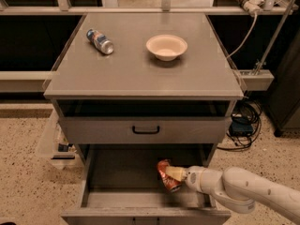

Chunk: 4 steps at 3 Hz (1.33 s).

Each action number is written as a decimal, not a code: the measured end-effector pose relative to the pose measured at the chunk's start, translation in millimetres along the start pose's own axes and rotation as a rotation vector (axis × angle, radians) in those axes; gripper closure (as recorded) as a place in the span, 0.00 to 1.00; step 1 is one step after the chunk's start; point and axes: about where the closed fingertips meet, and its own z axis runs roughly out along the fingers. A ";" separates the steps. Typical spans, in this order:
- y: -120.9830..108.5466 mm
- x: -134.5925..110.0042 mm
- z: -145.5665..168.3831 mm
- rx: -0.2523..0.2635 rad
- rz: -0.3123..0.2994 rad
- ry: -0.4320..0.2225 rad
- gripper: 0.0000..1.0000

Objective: Place coke can into middle drawer

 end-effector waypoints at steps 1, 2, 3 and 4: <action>-6.2 7.9 -3.1 0.032 0.017 -0.006 0.63; -22.0 15.5 -6.9 0.128 0.029 -0.021 0.39; -28.1 13.8 -7.5 0.154 0.028 -0.033 0.16; -28.0 13.8 -7.4 0.154 0.028 -0.033 0.00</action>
Offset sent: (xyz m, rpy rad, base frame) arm -0.0164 -0.0423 -0.0326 -0.1880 0.0446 -0.2046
